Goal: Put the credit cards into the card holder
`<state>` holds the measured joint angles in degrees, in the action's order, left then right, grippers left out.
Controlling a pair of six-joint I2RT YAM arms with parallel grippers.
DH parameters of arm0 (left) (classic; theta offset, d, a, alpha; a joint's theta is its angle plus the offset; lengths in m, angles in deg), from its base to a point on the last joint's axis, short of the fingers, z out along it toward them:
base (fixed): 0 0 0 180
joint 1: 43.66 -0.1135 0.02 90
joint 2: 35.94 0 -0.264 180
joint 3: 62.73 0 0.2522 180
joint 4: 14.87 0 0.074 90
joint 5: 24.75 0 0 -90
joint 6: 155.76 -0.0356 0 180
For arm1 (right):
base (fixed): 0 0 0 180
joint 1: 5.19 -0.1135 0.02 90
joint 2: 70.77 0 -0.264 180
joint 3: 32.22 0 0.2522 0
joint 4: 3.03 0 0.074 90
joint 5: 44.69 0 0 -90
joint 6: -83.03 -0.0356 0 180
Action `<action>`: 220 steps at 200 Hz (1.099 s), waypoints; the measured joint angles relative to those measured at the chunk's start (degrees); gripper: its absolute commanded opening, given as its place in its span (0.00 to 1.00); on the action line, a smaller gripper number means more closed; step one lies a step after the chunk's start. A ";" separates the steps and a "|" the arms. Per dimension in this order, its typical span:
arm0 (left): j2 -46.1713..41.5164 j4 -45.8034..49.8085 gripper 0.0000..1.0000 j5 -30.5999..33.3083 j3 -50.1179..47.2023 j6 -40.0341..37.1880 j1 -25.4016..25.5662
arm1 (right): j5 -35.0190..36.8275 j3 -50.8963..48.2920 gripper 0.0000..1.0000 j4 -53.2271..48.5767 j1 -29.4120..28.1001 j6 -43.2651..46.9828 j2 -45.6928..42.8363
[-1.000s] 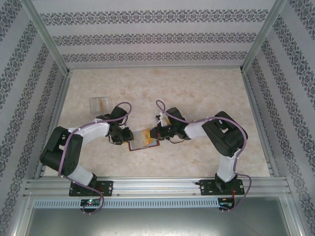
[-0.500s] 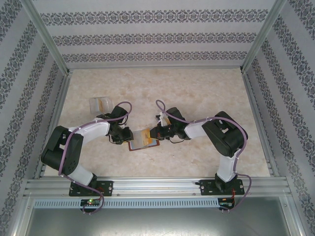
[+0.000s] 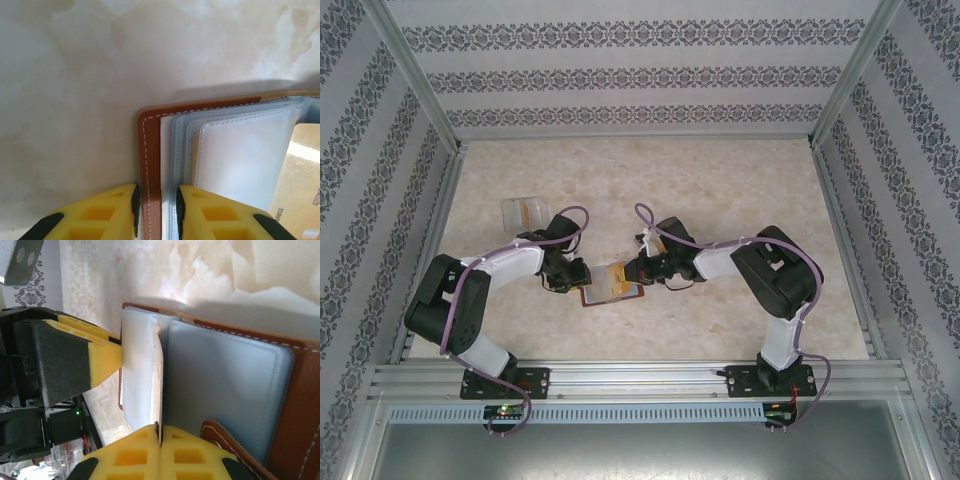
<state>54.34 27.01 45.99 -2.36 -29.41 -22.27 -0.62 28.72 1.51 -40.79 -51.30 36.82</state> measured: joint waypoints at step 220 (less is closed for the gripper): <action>0.37 1.25 0.24 1.40 0.52 -0.11 -0.09 | 0.79 2.75 0.00 2.45 -1.40 -7.04 2.75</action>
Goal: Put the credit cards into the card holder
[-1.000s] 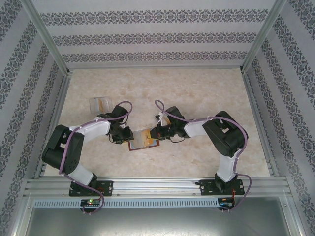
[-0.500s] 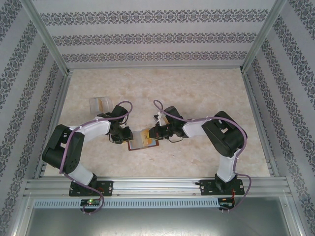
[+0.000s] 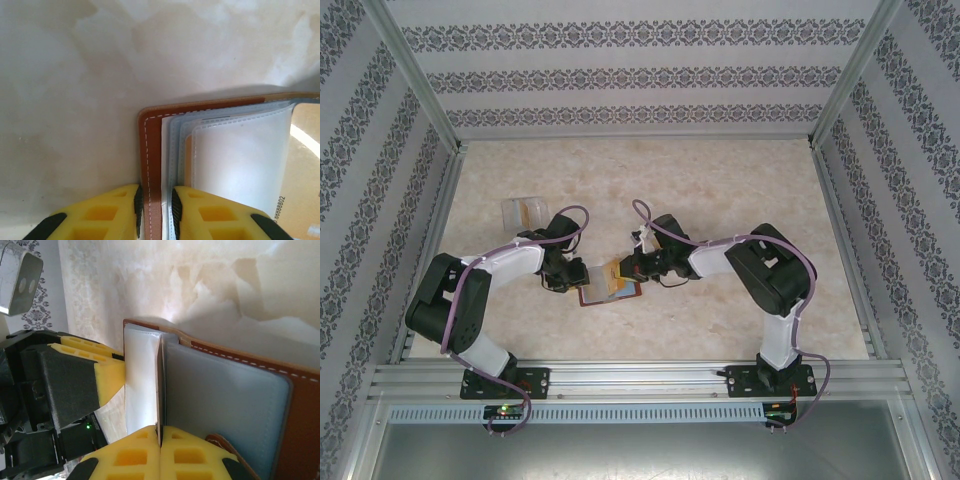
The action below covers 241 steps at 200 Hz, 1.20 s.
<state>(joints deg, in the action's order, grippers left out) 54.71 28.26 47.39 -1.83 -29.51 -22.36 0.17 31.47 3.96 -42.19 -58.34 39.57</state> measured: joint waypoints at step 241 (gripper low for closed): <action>-0.50 -0.20 0.23 1.68 -0.52 -1.25 0.00 | 1.29 -4.81 0.00 16.00 -4.92 -15.17 2.56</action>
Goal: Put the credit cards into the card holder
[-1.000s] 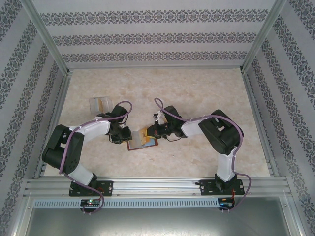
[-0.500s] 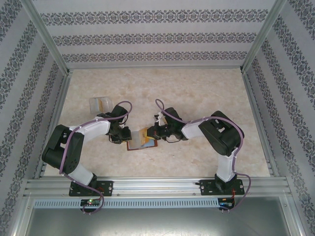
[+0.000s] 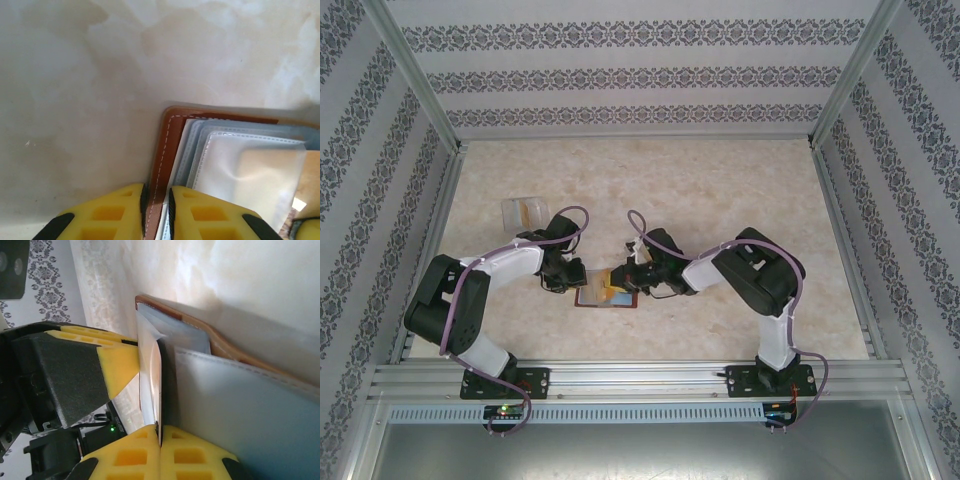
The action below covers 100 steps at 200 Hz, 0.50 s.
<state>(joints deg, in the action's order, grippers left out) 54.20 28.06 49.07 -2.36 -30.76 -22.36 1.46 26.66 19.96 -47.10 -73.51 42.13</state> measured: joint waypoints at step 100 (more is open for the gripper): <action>0.00 -0.09 0.26 -0.28 -0.07 -0.24 0.02 | 8.26 -2.62 0.10 0.98 -3.30 -1.03 -2.73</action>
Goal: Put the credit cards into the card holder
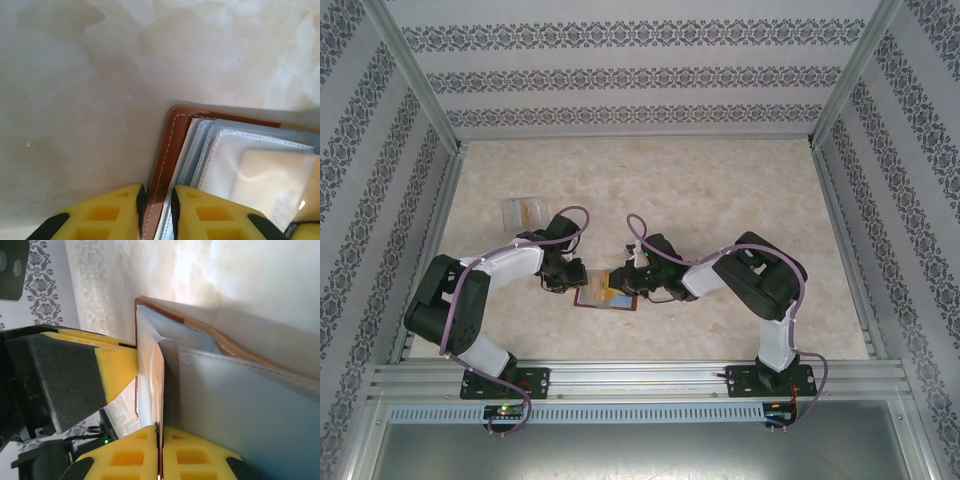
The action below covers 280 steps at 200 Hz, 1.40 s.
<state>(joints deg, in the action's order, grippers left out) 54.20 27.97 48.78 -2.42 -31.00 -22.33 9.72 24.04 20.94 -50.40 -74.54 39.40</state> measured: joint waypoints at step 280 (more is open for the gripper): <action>-2.16 -1.86 0.35 -1.05 -2.43 0.83 -0.07 | 14.29 0.46 0.48 -22.80 -4.59 5.40 -11.26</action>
<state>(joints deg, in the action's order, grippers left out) 52.04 26.11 47.73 -4.85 -30.17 -22.40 24.01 24.50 -1.86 -54.99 -69.14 28.14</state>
